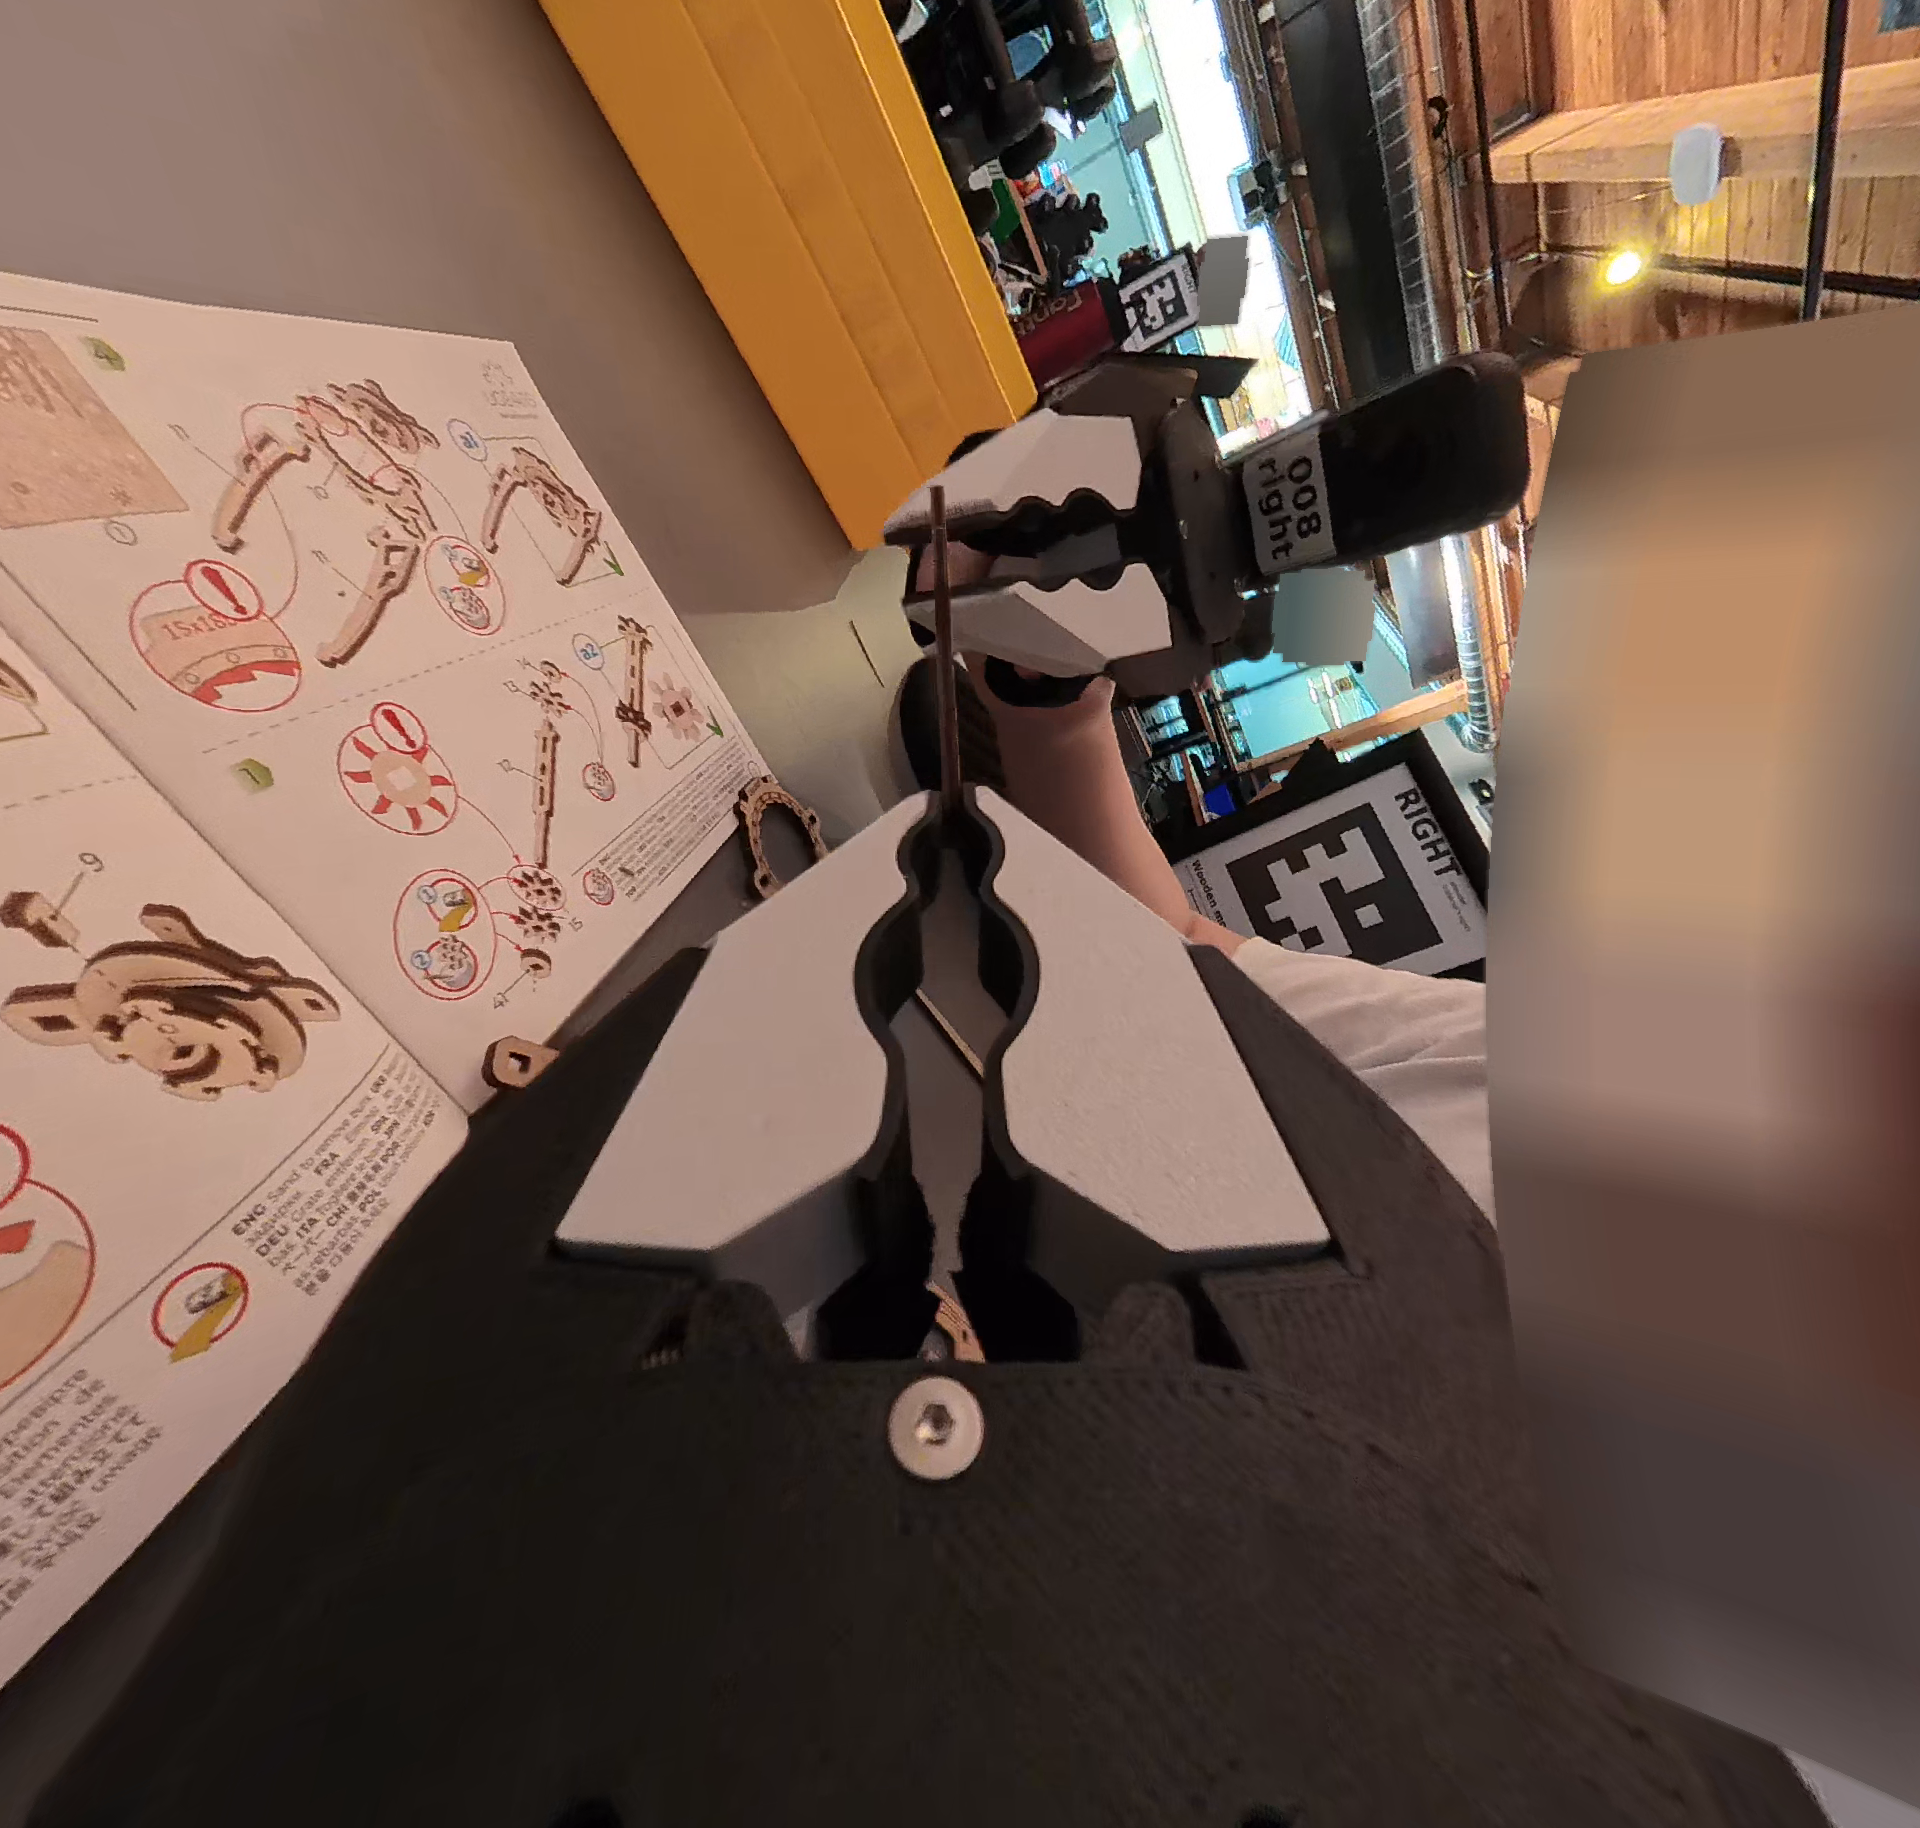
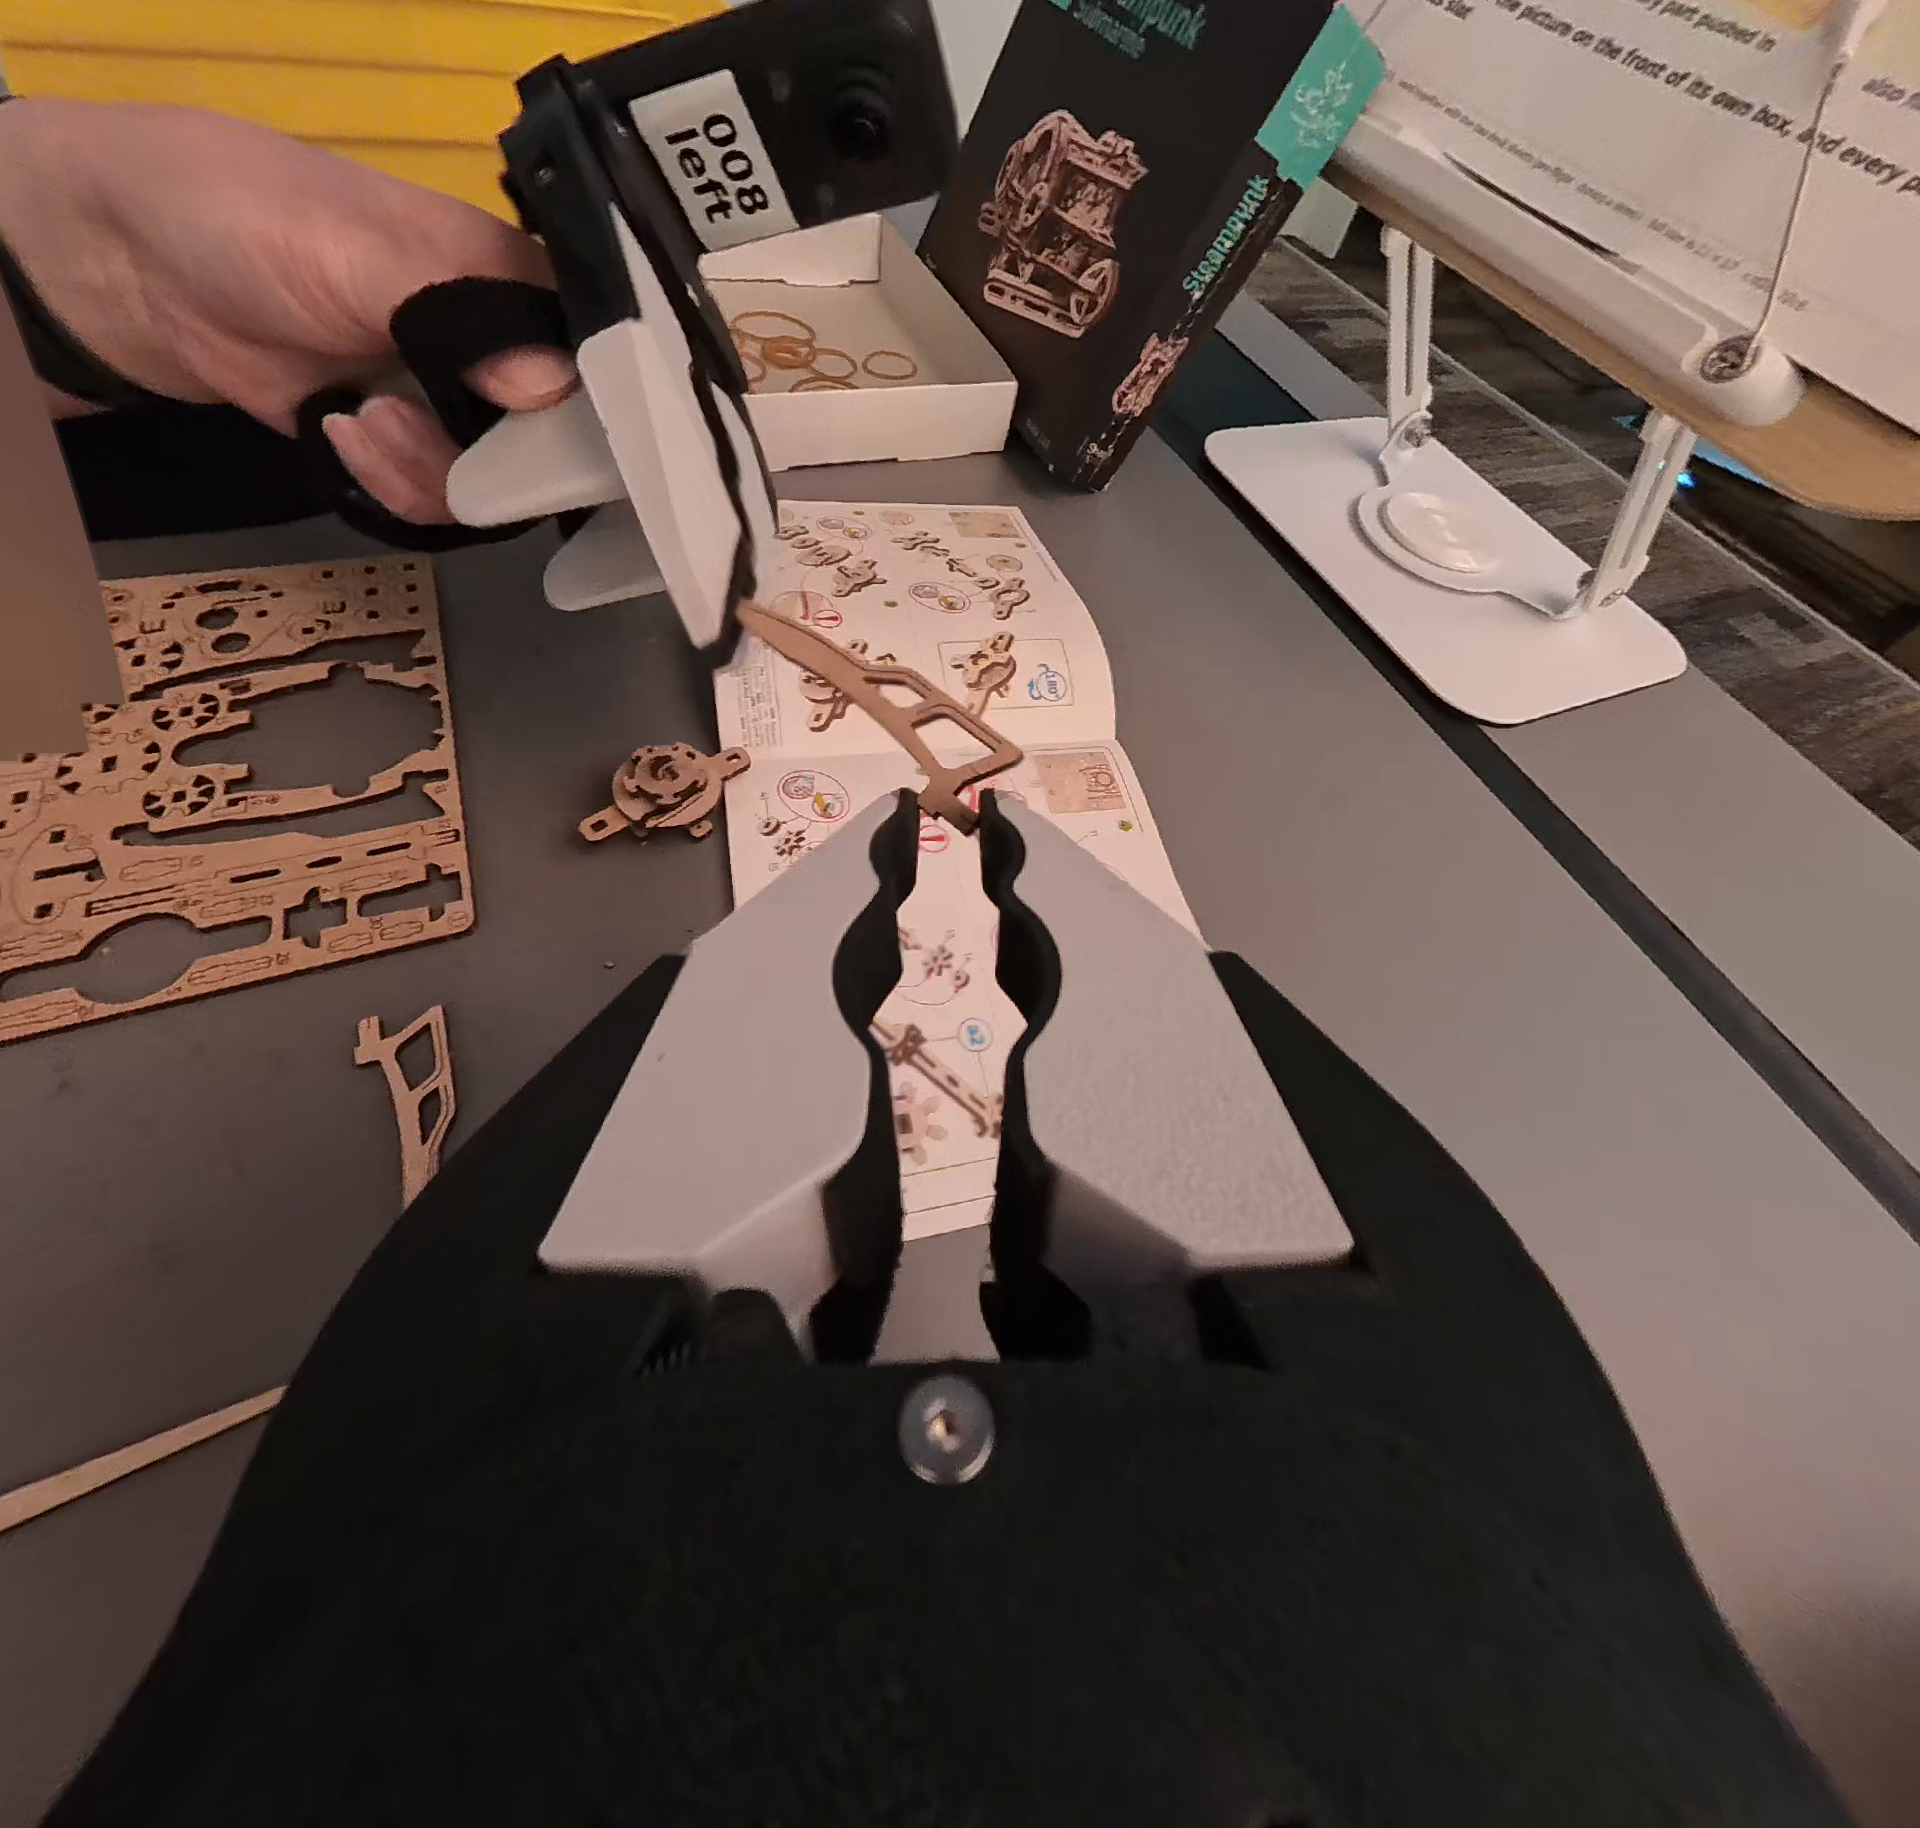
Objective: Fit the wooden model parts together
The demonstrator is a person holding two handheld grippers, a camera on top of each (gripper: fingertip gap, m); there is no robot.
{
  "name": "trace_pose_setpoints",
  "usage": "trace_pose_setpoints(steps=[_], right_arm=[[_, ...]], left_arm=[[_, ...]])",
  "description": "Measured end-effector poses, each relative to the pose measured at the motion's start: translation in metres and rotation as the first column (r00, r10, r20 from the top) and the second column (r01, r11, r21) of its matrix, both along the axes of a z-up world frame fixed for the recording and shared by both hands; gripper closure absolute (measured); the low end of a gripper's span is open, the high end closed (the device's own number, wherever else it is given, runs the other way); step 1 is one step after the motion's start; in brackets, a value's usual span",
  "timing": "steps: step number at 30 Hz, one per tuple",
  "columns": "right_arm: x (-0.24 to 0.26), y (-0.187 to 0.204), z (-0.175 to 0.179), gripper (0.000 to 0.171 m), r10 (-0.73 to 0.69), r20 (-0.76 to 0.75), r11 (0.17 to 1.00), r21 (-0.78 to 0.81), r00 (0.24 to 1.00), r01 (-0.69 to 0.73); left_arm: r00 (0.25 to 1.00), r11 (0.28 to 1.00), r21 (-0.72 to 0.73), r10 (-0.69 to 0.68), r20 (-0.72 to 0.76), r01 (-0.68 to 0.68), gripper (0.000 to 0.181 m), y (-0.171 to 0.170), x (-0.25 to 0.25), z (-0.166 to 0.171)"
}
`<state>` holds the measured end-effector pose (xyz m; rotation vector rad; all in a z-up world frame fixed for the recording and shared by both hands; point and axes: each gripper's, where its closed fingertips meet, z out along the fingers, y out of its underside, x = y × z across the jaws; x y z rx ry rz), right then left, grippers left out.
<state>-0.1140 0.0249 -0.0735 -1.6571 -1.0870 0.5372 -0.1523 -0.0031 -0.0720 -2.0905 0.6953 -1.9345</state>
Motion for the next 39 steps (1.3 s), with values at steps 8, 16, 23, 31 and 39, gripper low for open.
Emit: trace_pose_setpoints(steps=[8, 16, 23, 31, 39], right_arm=[[-0.024, -0.037, -0.016, 0.161, 0.240, 0.033, 0.968, -0.088, 0.970, -0.236], [-0.031, -0.044, -0.006, 0.159, 0.266, 0.024, 0.964, -0.023, 0.964, -0.265], [0.045, -0.035, -0.055, 0.150, 0.149, 0.203, 0.928, -0.367, 0.968, -0.066], [0.028, -0.053, -0.091, 0.143, 0.250, 0.329, 0.879, -0.471, 0.911, -0.071], [0.024, -0.053, -0.093, 0.160, 0.268, 0.436, 0.925, -0.365, 0.859, -0.103]], left_arm=[[0.987, 0.988, -0.001, -0.152, -0.053, 0.152, 0.146, -0.027, 0.008, -0.006], [0.984, 0.982, -0.059, -0.178, 0.006, 0.178, 0.181, -0.034, 0.013, -0.006], [0.995, 0.994, -0.031, -0.103, 0.000, 0.103, 0.181, -0.016, 0.003, -0.003], [0.994, 0.993, -0.048, -0.110, 0.003, 0.110, 0.181, -0.017, 0.004, -0.004], [0.996, 0.992, -0.082, -0.090, 0.016, 0.091, 0.181, -0.014, 0.003, -0.005]])
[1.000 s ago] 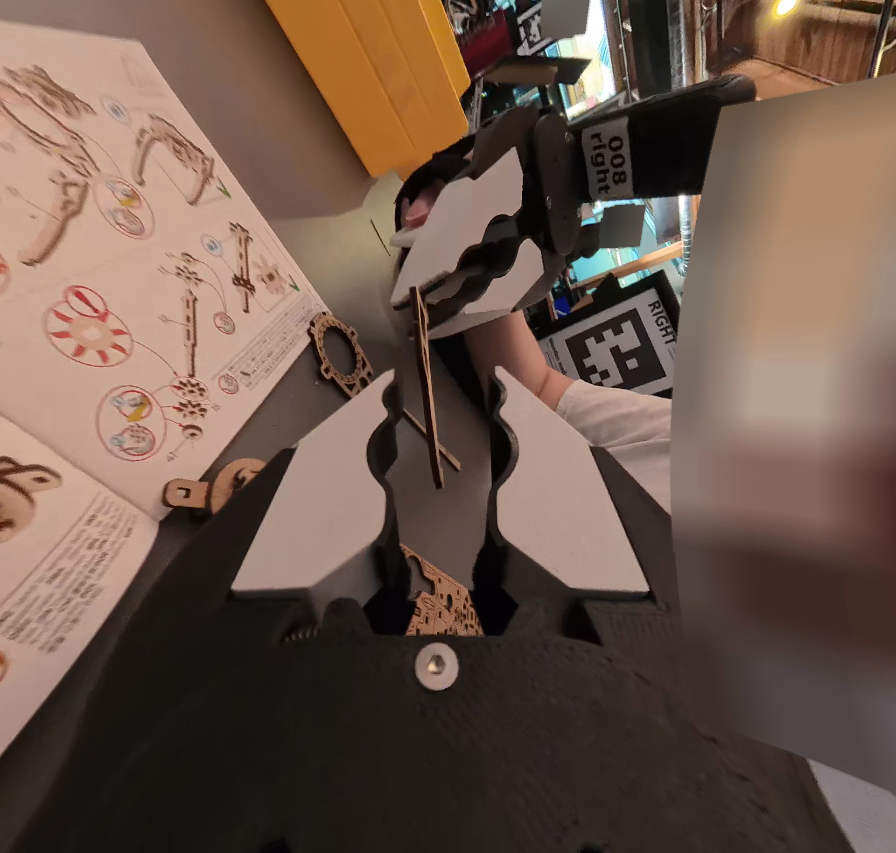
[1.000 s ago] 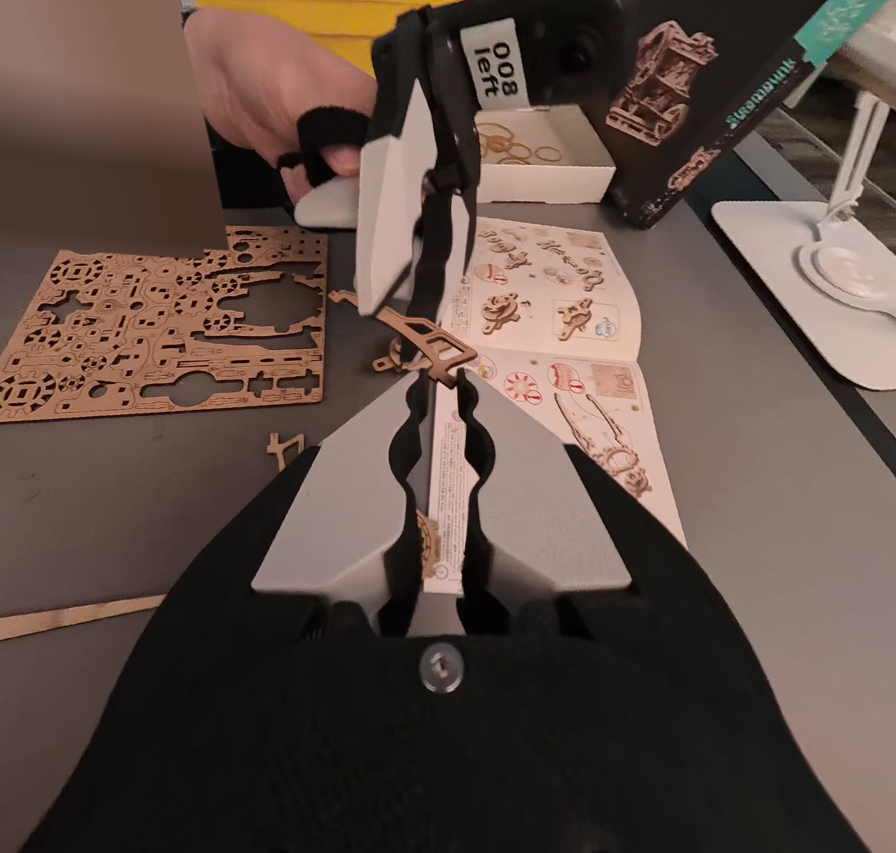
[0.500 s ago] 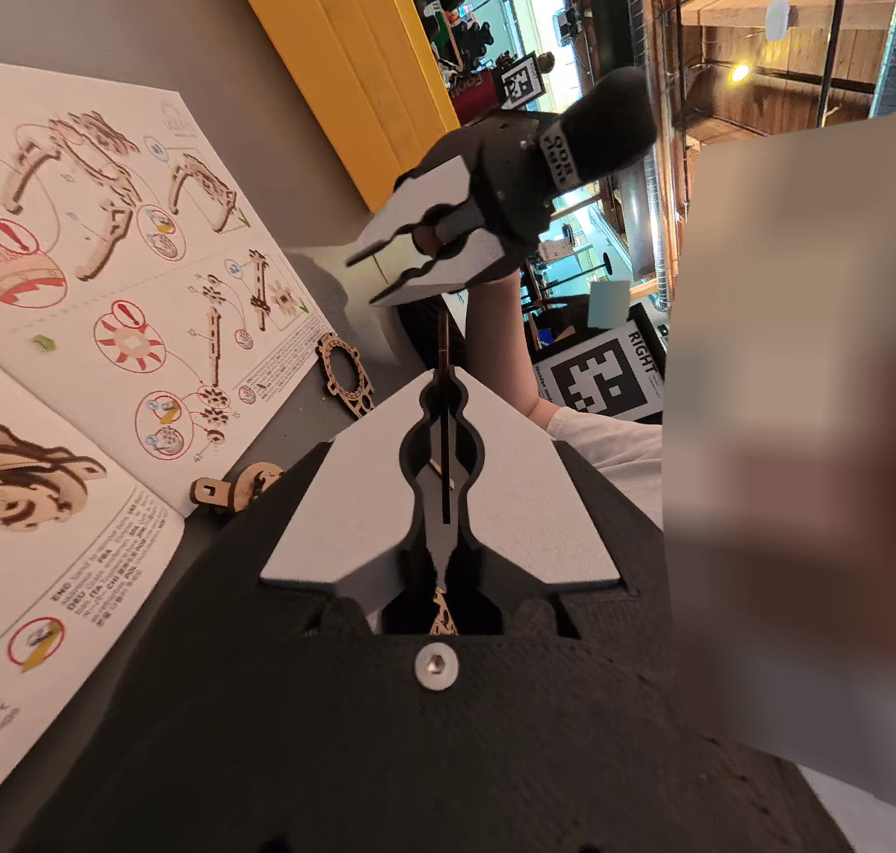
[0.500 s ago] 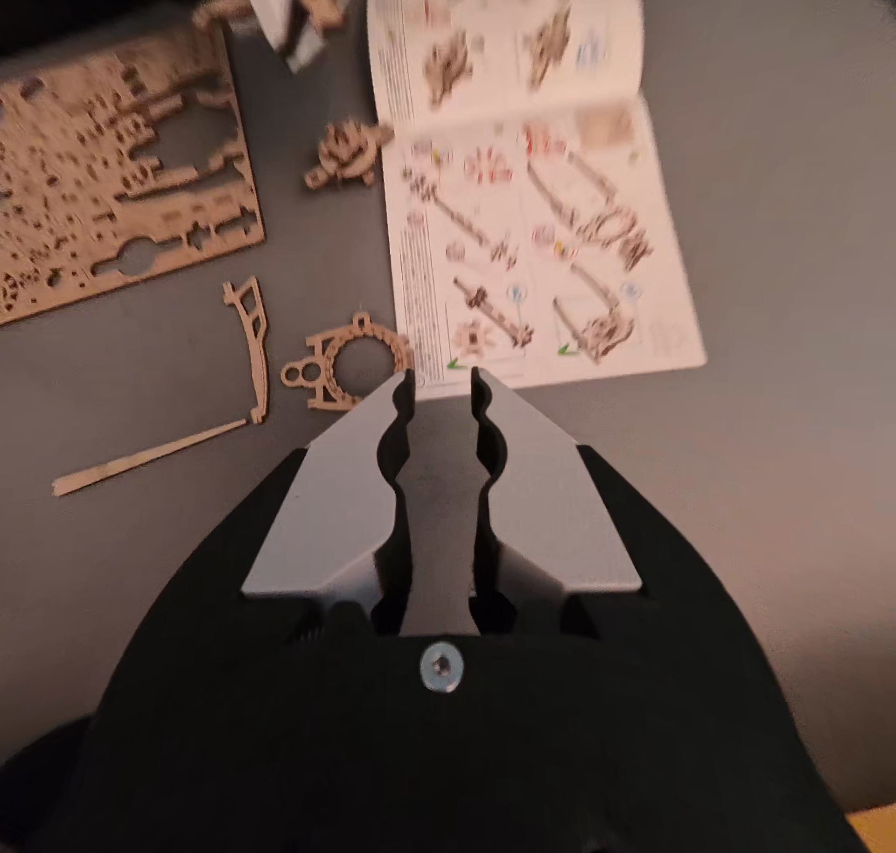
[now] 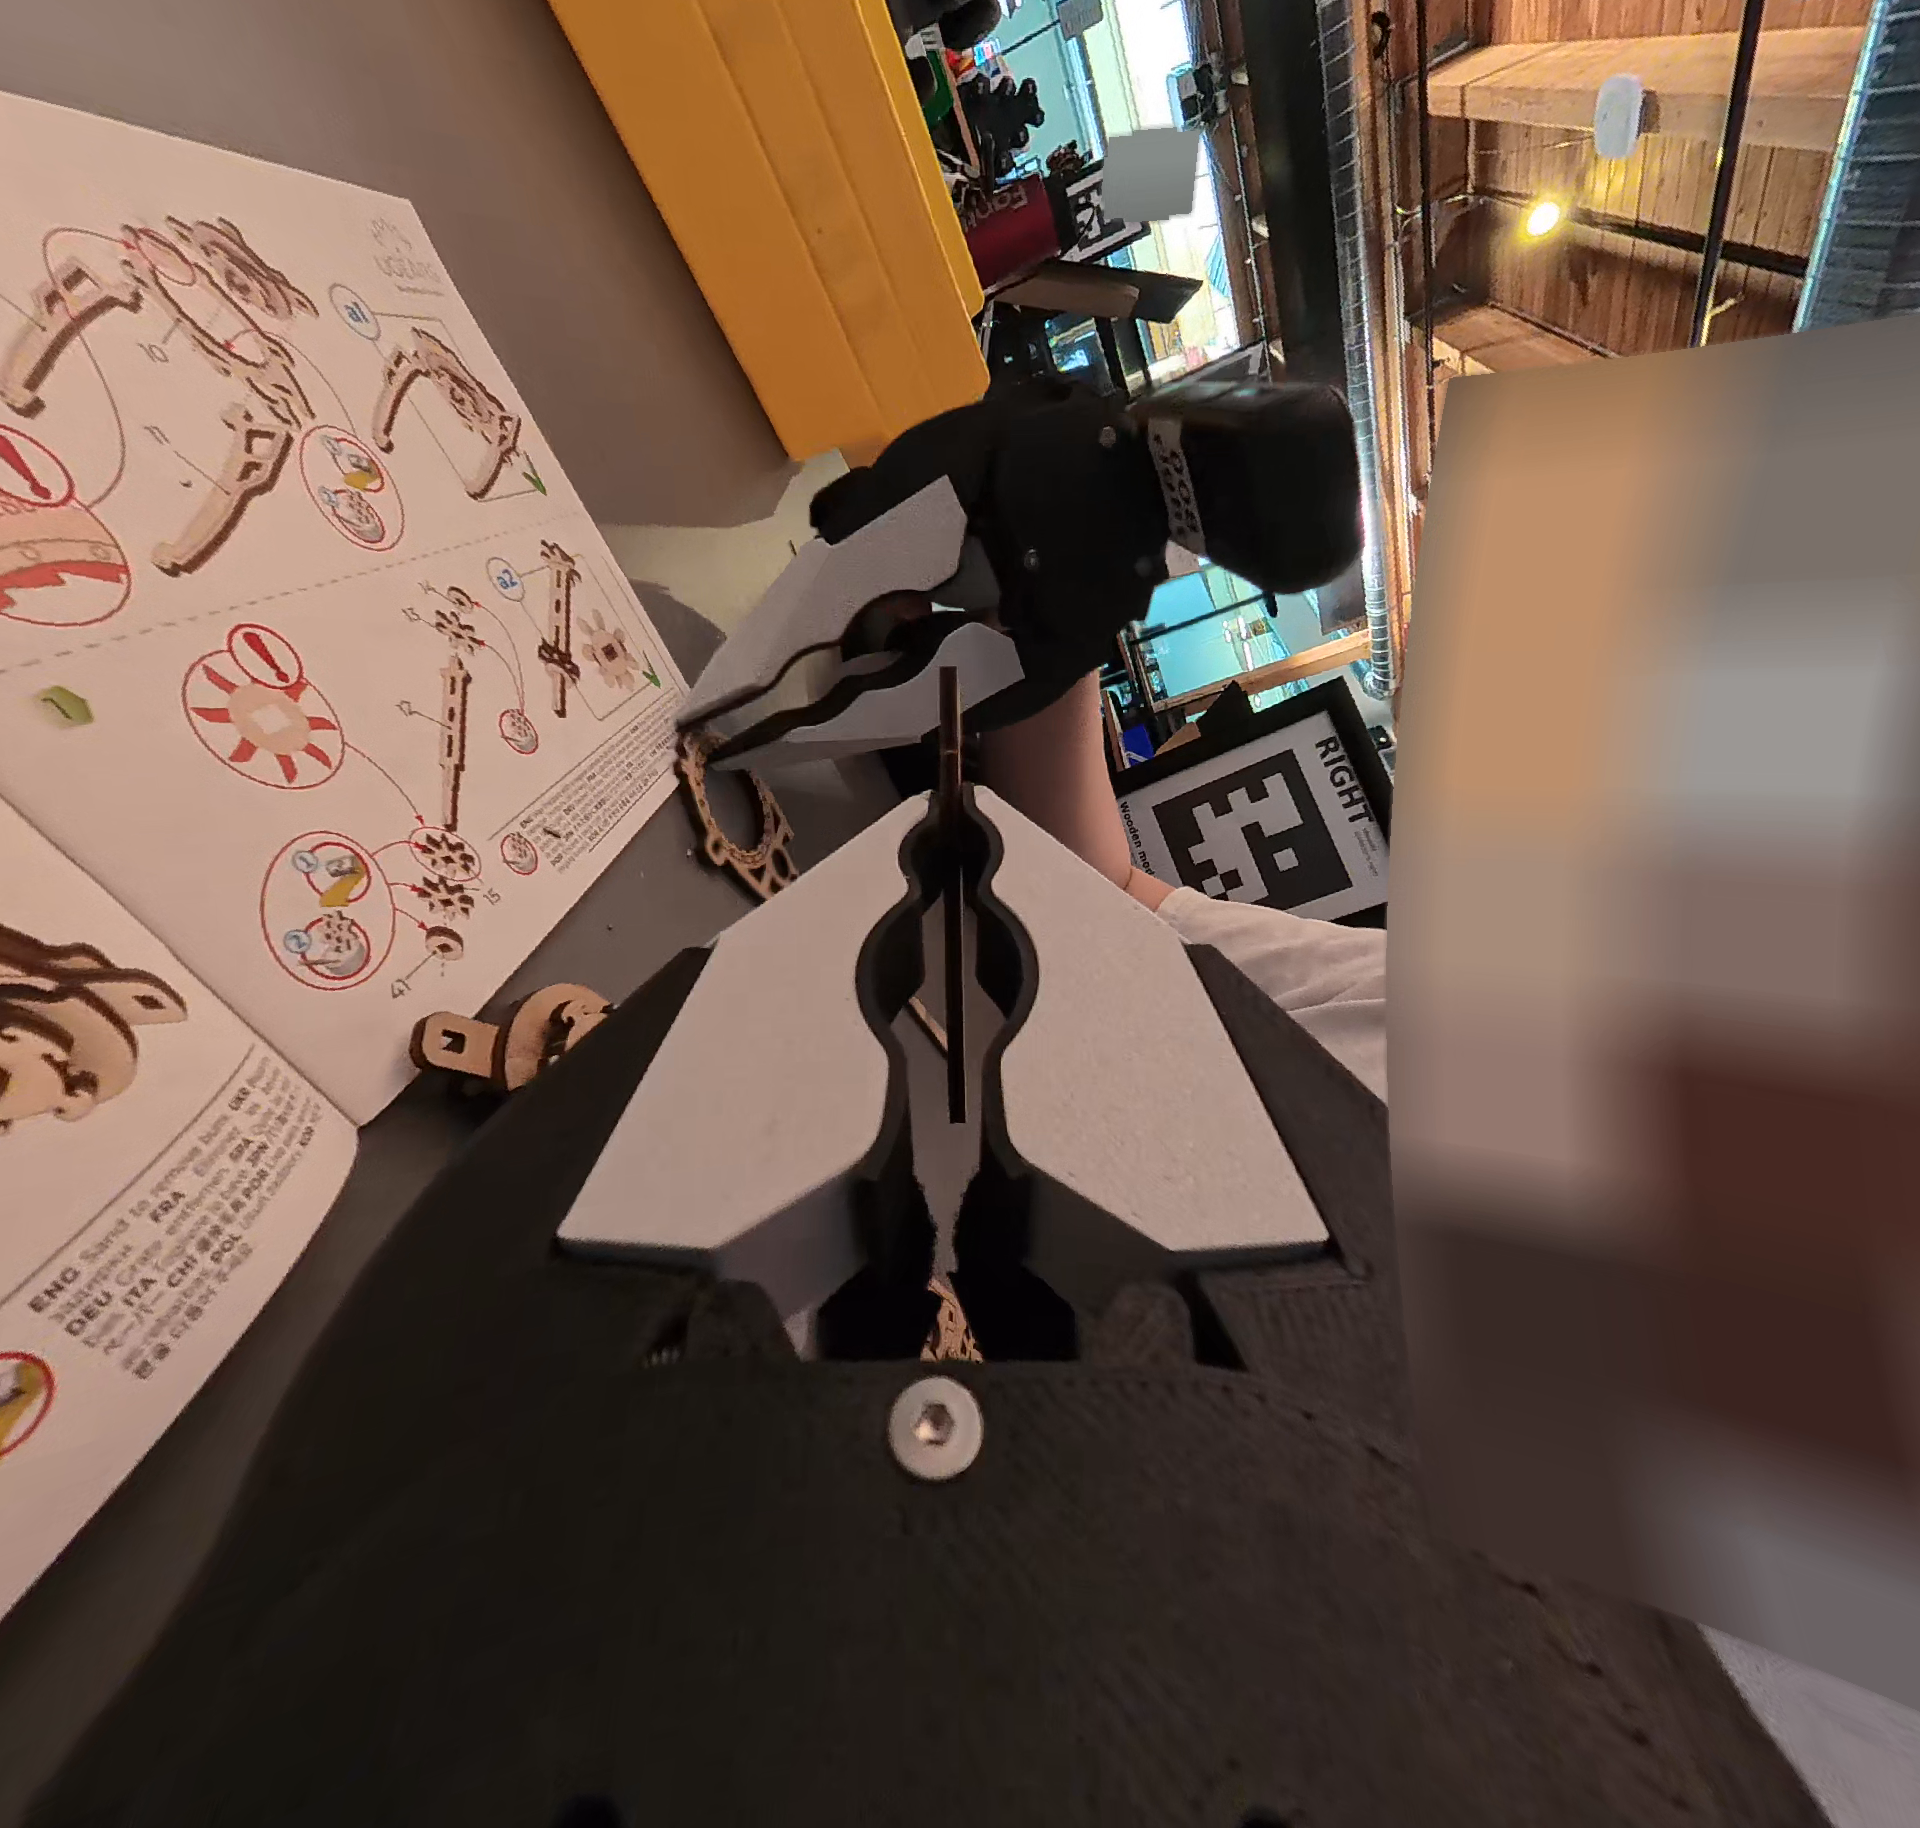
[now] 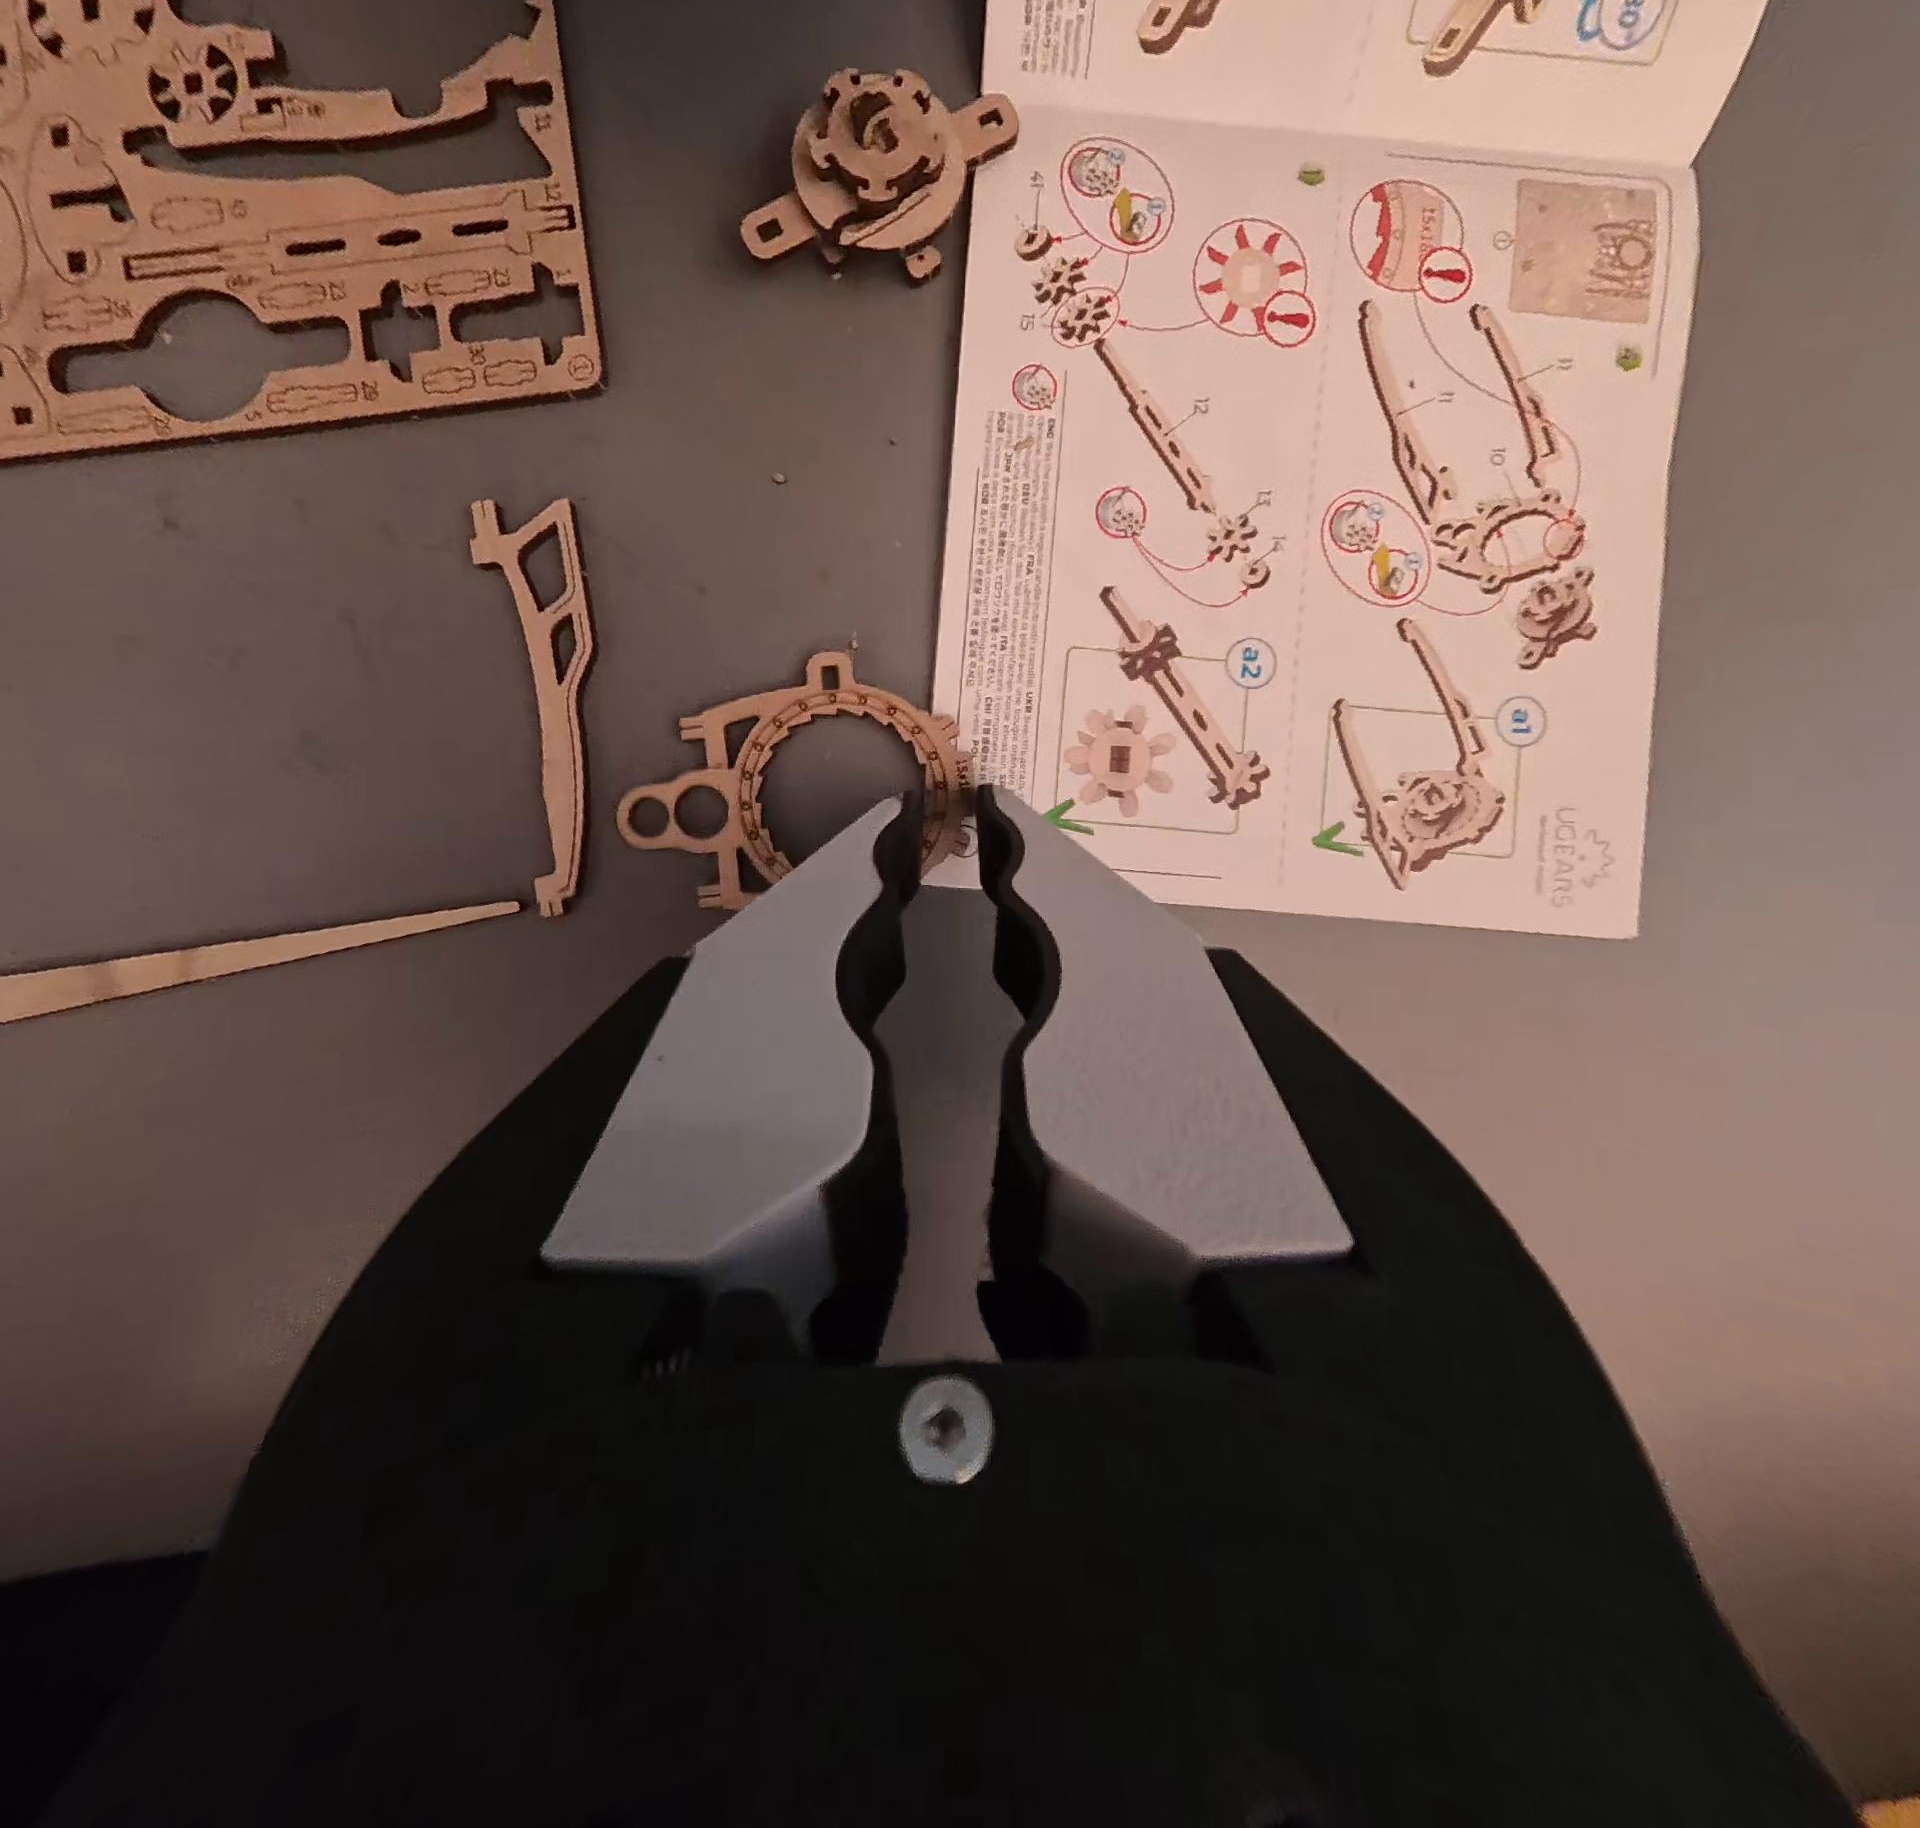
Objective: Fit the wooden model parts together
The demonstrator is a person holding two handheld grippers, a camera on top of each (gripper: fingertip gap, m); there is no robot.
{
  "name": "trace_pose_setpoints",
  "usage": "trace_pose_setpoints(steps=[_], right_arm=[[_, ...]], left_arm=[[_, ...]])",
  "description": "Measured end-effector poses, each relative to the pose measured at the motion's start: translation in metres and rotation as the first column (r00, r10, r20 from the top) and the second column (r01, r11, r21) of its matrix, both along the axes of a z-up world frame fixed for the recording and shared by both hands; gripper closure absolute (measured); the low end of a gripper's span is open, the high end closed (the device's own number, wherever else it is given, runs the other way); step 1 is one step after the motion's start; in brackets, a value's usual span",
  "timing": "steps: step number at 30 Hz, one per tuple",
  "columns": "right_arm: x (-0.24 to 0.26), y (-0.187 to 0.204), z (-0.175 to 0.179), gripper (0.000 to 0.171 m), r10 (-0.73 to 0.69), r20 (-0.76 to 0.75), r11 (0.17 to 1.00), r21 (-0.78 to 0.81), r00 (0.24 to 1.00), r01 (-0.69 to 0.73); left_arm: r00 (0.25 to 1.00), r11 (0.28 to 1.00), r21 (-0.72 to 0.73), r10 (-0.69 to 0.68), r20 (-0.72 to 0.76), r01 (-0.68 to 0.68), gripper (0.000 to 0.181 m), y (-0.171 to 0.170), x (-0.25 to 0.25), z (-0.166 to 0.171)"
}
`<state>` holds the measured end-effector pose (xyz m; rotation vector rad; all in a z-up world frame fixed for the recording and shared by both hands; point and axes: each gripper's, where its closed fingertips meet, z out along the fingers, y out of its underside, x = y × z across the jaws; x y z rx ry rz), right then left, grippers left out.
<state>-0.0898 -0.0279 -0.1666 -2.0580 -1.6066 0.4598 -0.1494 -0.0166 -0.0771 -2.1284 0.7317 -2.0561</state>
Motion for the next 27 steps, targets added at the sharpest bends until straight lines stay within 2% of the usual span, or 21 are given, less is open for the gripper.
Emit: trace_pose_setpoints(steps=[4, 10, 17, 21, 27], right_arm=[[-0.006, 0.009, 0.025, 0.162, 0.011, -0.065, 0.990, 0.138, 0.998, -0.002], [-0.008, 0.030, 0.075, 0.162, -0.032, -0.230, 0.930, 0.350, 0.973, 0.113], [-0.014, 0.043, 0.093, 0.162, -0.087, -0.245, 0.849, 0.488, 0.966, 0.200], [-0.023, 0.042, 0.091, 0.162, -0.084, -0.227, 0.839, 0.509, 0.970, 0.192], [-0.034, 0.043, 0.086, 0.162, -0.127, -0.259, 0.857, 0.457, 0.957, 0.238]], left_arm=[[1.000, 1.000, -0.016, -0.004, -0.004, 0.004, 0.181, -0.002, 0.002, -0.003], [1.000, 1.000, 0.000, 0.016, -0.011, -0.016, 0.181, -0.005, 0.006, -0.005], [0.999, 0.999, 0.009, 0.038, -0.016, -0.038, 0.181, -0.003, 0.006, -0.004], [0.999, 0.999, 0.001, 0.046, -0.005, -0.046, 0.181, -0.003, 0.007, -0.002], [0.996, 0.996, 0.021, 0.084, 0.024, -0.085, 0.181, 0.005, 0.004, 0.005]])
